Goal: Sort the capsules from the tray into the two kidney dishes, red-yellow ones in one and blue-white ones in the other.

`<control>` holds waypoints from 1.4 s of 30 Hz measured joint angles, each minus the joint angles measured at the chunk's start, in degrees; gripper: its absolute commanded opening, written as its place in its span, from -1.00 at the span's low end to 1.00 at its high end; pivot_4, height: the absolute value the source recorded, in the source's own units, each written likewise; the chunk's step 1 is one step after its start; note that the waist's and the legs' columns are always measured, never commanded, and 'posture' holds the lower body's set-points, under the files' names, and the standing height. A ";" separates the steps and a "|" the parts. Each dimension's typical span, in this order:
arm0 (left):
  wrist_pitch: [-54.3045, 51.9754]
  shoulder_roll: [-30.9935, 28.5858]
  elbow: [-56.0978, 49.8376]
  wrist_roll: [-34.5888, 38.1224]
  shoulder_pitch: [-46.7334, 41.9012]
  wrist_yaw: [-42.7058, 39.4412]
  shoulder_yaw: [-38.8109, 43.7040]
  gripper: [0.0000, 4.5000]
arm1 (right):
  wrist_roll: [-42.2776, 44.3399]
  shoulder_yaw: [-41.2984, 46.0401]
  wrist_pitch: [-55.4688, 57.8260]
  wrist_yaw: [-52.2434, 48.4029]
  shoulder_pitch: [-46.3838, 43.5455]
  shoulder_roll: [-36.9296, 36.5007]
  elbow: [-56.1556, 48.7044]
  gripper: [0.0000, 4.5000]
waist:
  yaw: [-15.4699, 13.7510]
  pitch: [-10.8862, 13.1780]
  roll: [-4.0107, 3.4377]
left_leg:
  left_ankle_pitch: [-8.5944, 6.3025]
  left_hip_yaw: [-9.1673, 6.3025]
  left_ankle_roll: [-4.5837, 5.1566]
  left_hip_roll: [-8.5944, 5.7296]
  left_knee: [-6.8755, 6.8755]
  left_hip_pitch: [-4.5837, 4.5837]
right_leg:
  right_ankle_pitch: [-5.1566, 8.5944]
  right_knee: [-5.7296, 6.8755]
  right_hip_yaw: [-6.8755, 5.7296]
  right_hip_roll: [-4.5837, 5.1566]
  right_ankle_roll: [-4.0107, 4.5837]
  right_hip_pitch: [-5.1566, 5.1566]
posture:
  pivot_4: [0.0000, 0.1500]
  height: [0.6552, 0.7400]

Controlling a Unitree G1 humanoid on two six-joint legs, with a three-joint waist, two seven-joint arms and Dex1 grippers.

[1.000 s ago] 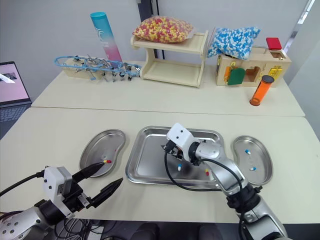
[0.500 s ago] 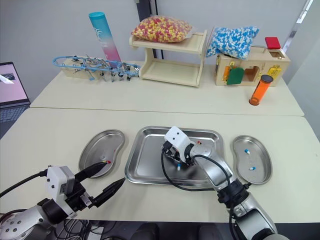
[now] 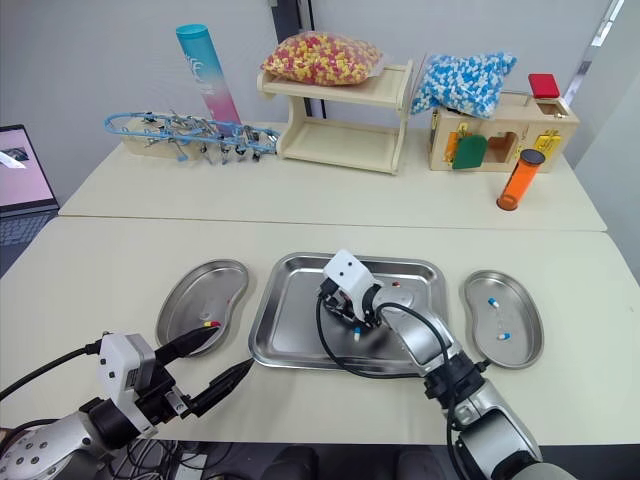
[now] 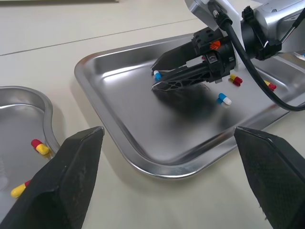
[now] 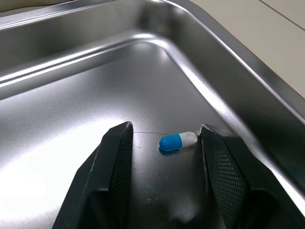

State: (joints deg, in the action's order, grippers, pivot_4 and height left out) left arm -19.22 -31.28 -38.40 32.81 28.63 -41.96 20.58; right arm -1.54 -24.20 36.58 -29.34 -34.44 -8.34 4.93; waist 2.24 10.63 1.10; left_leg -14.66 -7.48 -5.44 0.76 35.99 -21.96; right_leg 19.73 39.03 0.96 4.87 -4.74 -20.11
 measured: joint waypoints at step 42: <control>2.56 -3.42 -0.30 0.33 -4.10 -5.94 -2.30 1.00 | 9.60 12.57 2.87 -9.50 11.94 -15.13 -30.38 -0.99 | -0.62 0.03 -0.06 | 0.00 -0.01 0.01 -0.01 -0.01 -0.11 | 0.00 -0.06 -0.05 0.00 0.00 0.00 | 1.00 1.00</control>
State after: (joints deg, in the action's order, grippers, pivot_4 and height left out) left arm -16.67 -34.70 -38.70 33.13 24.53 -47.90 18.29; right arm 8.06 -11.63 39.45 -38.84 -22.50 -23.47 -25.45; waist 1.62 10.65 1.04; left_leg -14.66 -7.49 -5.43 0.76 35.98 -22.08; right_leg 19.74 38.96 0.91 4.87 -4.74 -20.12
